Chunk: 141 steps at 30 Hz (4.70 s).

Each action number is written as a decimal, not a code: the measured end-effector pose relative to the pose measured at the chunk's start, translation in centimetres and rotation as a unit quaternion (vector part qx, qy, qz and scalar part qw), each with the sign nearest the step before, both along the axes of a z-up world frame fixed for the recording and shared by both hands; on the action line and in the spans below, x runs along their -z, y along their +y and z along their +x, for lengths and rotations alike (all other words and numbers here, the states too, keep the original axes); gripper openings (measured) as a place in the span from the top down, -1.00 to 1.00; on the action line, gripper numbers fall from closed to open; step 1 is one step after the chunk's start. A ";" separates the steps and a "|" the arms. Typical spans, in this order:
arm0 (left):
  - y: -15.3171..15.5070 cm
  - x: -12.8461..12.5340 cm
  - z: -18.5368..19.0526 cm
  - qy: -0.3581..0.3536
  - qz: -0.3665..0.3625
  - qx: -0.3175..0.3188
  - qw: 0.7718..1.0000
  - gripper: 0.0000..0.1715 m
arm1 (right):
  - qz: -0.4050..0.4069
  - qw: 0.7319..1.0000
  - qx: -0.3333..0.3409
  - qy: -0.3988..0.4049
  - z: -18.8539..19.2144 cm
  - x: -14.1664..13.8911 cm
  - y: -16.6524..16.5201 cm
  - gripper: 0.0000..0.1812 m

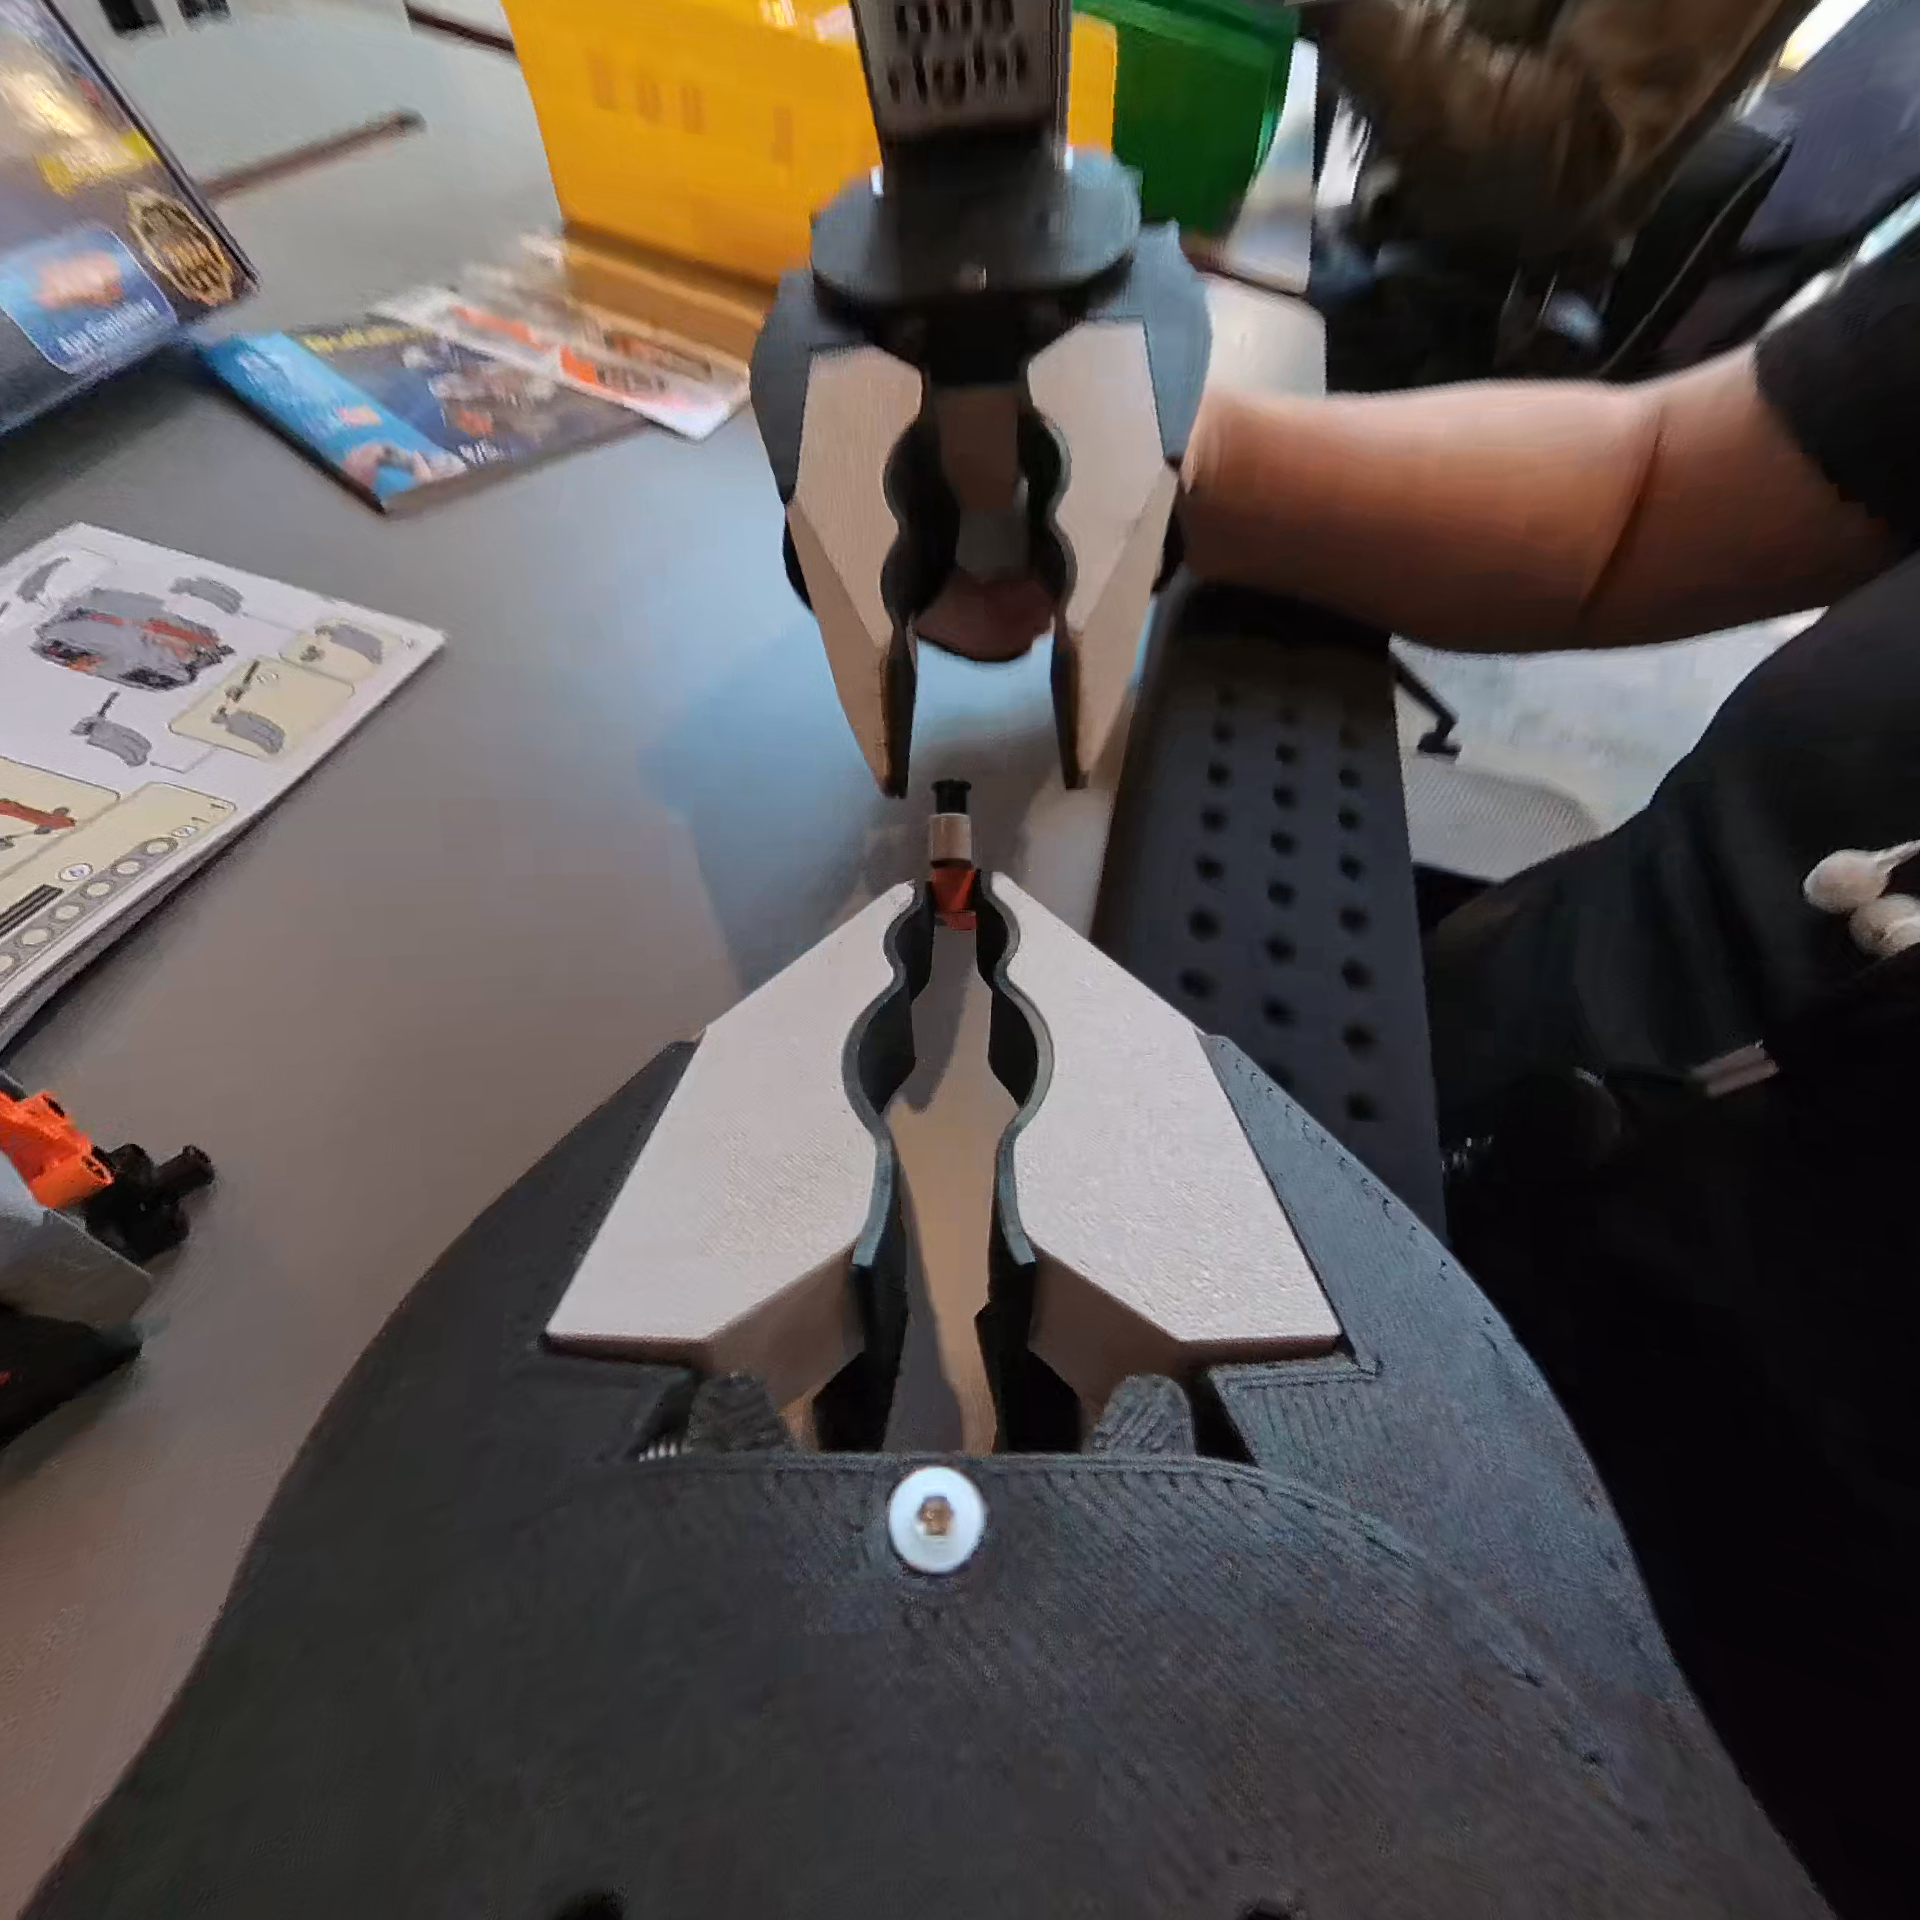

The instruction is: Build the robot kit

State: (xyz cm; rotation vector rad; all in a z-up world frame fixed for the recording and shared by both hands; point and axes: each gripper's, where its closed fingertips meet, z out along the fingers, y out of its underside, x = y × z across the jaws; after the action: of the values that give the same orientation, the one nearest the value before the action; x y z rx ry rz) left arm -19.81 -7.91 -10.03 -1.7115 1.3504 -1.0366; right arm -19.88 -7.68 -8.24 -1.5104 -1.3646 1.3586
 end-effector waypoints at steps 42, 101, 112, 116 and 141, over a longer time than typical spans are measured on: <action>-2.0 2.5 1.5 0.194 0.043 0.073 0.977 0.92 | 0.075 0.994 -0.007 -0.081 0.9 2.4 -2.0 0.90; -0.3 2.3 1.7 0.094 0.206 0.034 0.974 0.92 | 0.279 0.933 0.034 -0.223 0.7 4.9 0.1 0.93; -0.4 2.7 1.5 0.146 0.294 0.012 0.944 0.93 | 0.276 0.941 0.057 -0.189 0.4 5.1 -0.1 0.92; -0.3 2.8 1.4 0.129 0.250 0.005 0.960 0.93 | 0.309 0.929 0.078 -0.191 0.3 5.1 0.1 0.93; -1.9 2.7 1.0 0.095 0.292 0.065 0.949 0.92 | 0.216 0.964 0.068 -0.138 -0.3 5.1 -1.6 0.93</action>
State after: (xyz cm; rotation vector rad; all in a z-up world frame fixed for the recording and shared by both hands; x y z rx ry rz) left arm -18.79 -9.82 -12.74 -1.3054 1.7031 -0.4654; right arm -20.20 -9.23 -13.32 -1.4912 -1.5704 0.7204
